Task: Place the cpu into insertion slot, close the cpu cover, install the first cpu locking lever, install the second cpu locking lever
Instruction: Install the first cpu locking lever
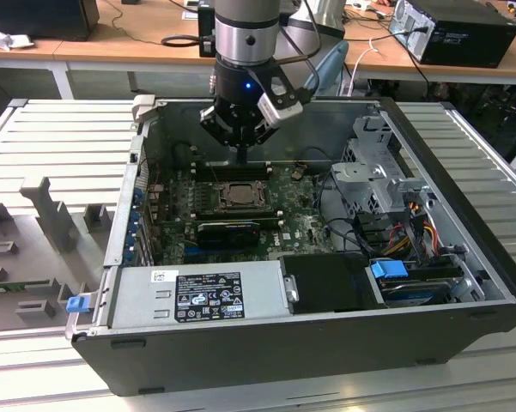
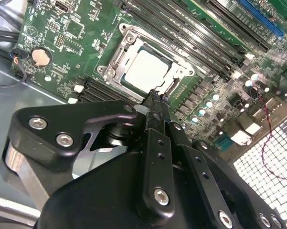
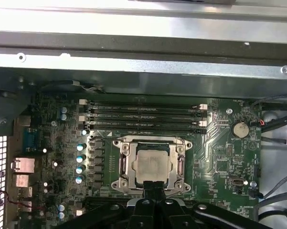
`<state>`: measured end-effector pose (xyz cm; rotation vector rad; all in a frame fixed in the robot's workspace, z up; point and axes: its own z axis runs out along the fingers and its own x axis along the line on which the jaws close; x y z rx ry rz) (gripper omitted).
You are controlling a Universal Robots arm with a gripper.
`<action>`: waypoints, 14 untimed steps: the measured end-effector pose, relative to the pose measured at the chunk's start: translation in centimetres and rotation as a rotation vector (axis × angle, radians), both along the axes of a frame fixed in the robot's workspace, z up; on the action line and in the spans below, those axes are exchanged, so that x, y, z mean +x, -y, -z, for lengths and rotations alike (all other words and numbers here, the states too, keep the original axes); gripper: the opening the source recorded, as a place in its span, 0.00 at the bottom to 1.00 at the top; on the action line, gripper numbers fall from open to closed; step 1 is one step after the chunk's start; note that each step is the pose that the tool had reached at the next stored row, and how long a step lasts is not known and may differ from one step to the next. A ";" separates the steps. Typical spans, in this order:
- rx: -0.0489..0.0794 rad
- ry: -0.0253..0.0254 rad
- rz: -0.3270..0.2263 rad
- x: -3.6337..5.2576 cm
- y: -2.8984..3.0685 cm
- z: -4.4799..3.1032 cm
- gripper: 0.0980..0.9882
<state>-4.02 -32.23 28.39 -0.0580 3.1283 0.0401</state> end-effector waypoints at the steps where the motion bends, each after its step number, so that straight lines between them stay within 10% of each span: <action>1: 0.000 0.0008 -0.004 0.00 0.00 0.00 0.01; 14: 0.004 0.0104 -0.014 -0.48 0.00 0.01 0.01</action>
